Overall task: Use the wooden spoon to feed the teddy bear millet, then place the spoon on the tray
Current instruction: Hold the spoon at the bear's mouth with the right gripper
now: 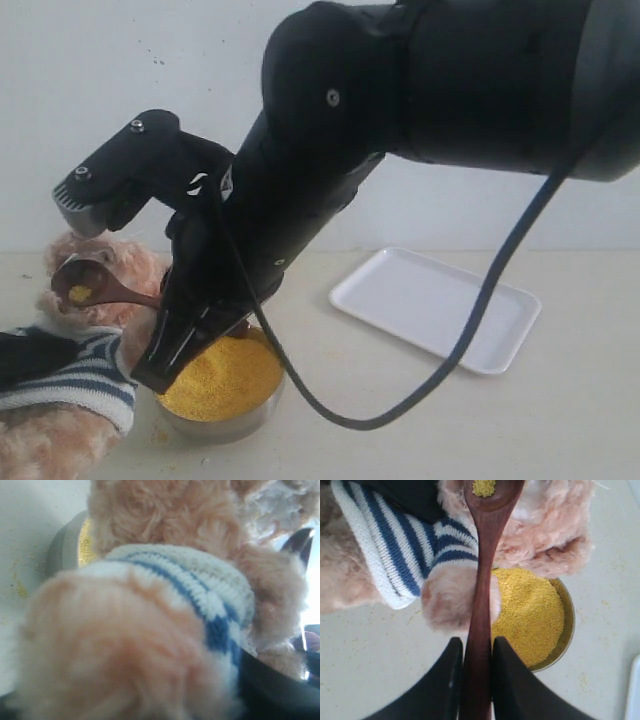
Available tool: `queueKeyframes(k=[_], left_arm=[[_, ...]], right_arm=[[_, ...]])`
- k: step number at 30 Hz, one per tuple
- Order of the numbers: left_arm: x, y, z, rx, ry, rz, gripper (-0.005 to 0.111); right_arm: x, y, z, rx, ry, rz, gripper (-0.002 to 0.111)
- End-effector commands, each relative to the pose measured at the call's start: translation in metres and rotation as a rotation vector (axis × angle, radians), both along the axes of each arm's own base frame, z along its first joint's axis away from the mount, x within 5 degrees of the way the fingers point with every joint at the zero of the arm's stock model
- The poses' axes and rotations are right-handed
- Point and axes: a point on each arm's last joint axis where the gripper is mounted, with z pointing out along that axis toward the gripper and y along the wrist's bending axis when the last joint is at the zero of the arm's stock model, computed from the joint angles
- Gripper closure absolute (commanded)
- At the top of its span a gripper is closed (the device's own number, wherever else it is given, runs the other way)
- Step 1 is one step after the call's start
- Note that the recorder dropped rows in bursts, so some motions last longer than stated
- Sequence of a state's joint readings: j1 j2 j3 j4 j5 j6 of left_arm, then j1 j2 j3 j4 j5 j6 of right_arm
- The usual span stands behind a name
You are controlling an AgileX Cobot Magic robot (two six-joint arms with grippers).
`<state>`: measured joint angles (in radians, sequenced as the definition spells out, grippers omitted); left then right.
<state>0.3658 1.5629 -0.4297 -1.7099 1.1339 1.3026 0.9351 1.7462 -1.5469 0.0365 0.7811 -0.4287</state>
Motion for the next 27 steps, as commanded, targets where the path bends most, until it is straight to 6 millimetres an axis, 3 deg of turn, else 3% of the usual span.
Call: queueKeyframes(k=[1,15,27], left_arm=[[-0.001,-0.002,0.005,-0.026,-0.033,-0.02,0.103],[-0.002,-0.002,0.005,-0.02,-0.03,-0.031,0.103],[-0.002,-0.002,0.005,-0.022,-0.031,-0.023,0.103]], right_arm=[[-0.001,0.007,0.004,0.026,-0.091,-0.023,0.108],[0.004,0.002,-0.002,-0.107,-0.182,-0.023,0.108],[-0.008,0.011,0.002,-0.163,-0.302,-0.014,0.108]])
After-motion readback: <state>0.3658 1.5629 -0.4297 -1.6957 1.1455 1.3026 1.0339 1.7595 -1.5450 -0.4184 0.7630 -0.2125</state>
